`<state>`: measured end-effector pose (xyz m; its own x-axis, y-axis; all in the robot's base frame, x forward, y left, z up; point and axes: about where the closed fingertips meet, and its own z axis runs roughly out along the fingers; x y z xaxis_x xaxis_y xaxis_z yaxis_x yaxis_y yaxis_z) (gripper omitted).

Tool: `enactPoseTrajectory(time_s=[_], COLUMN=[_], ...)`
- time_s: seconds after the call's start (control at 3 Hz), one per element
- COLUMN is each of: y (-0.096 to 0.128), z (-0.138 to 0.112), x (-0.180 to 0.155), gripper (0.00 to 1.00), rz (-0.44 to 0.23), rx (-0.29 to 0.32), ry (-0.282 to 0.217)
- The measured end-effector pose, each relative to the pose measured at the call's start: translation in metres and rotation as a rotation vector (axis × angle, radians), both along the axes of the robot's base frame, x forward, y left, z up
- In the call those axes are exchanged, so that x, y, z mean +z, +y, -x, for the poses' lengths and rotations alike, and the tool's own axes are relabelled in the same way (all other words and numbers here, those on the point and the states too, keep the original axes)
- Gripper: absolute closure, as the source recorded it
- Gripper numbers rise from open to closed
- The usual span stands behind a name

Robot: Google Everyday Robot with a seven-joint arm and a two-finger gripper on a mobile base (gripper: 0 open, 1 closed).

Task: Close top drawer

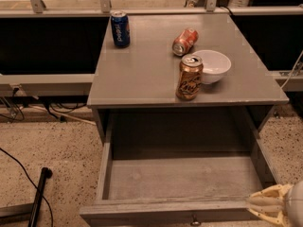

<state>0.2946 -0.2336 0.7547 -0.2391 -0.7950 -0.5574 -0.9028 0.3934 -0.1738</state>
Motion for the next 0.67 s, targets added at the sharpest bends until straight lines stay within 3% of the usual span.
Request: enactPoseTrajectory(time_s=[0.33, 0.67], y=[0.0, 0.003], z=[0.0, 0.001], x=[0.0, -0.015], gripper=[1.0, 1.0], rz=[0.0, -0.012], rx=[0.0, -0.016], ry=[0.0, -0.039])
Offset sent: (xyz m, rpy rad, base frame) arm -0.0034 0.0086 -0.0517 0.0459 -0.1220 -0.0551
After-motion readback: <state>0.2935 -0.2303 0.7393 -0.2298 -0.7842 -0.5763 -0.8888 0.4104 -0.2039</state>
